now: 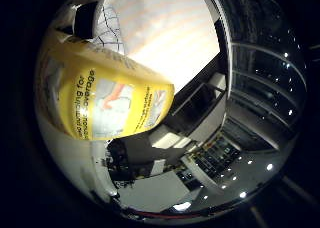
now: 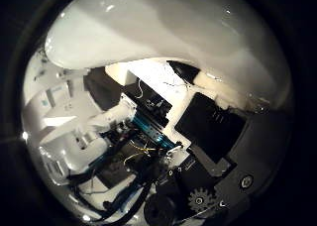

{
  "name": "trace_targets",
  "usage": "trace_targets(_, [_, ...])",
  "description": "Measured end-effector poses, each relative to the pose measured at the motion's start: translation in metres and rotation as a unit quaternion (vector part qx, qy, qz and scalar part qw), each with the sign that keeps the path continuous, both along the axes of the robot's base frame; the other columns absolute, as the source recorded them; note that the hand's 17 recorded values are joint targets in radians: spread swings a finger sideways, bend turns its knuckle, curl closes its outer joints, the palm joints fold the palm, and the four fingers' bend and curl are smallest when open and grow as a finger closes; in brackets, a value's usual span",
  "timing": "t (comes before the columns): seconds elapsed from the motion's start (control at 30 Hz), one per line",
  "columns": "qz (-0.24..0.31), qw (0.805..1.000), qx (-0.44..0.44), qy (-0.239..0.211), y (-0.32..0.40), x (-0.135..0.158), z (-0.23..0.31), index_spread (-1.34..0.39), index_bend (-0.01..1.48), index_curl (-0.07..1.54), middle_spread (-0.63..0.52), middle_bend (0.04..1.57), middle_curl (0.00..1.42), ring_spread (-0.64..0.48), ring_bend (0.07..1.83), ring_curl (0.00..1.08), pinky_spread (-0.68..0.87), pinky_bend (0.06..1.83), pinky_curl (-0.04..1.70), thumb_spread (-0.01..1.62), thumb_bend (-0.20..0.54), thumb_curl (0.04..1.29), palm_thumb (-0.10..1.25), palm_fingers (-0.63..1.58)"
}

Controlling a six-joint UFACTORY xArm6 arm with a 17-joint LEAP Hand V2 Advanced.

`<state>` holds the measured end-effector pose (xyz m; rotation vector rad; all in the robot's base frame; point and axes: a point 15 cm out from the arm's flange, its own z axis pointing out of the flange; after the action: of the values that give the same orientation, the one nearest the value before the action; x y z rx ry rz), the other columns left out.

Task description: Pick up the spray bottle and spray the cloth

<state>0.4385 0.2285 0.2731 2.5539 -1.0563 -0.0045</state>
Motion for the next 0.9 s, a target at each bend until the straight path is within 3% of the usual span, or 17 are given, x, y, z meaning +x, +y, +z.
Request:
trace_targets(0.3, [0.030,0.995,-0.094,-0.007,0.012,0.000,-0.040,-0.18,1.20,0.69,-0.07,1.37,0.61,-0.16,1.48,0.59,-0.20,0.98,1.42,1.01,-0.013,0.67,1.06,1.20])
trace_targets(0.9, [0.008,0.995,-0.102,0.000,0.005,0.004,-0.060,-0.18,1.20,0.69,-0.07,1.38,0.61,-0.16,1.48,0.59,-0.18,0.98,1.45,1.01,-0.013,0.68,1.06,1.19])
